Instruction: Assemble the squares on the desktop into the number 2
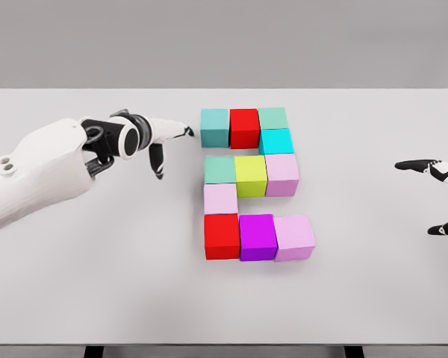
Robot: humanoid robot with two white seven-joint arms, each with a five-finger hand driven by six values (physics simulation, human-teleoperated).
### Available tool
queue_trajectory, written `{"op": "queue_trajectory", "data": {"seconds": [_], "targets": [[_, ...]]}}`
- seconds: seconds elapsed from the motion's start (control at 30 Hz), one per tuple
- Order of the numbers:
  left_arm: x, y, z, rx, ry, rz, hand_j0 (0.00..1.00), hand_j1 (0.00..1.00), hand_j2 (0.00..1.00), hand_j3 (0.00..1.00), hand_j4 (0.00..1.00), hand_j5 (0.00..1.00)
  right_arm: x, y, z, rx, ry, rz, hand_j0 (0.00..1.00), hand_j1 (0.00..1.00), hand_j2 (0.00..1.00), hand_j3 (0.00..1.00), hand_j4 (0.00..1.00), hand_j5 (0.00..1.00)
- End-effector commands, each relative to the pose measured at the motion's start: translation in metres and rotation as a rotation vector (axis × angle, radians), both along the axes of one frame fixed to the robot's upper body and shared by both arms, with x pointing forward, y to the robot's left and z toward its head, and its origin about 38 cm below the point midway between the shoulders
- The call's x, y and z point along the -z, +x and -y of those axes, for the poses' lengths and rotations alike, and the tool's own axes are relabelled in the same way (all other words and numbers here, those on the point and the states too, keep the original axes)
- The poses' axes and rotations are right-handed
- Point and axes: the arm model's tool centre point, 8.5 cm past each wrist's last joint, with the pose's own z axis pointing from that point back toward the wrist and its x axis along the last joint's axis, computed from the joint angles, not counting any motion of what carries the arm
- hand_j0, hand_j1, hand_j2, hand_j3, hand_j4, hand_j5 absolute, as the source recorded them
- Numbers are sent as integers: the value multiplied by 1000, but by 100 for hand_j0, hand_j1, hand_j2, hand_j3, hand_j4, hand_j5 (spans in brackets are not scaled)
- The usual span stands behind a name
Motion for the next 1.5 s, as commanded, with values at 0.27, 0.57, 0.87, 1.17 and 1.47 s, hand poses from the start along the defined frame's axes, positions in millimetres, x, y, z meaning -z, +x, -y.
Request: {"op": "queue_trajectory", "data": {"seconds": [0.27,0.57,0.87,1.17,1.47], "targets": [[1,14,-4,-35,44,41,100,100,100,100,100,100,-1,0,0,2,7,-1,100,100,100,100,100,100],[-1,16,13,-4,74,89,100,100,100,100,100,100,0,0,-3,-8,8,-4,100,100,100,100,100,100],[0,14,18,5,74,90,100,100,100,100,100,100,-1,0,-5,-13,8,0,100,100,100,100,100,100],[3,12,21,11,69,79,100,100,100,100,100,100,0,0,-5,-14,8,-3,100,100,100,100,100,100],[5,11,21,11,68,73,100,100,100,100,100,100,0,0,-5,-14,8,-3,100,100,100,100,100,100]]}}
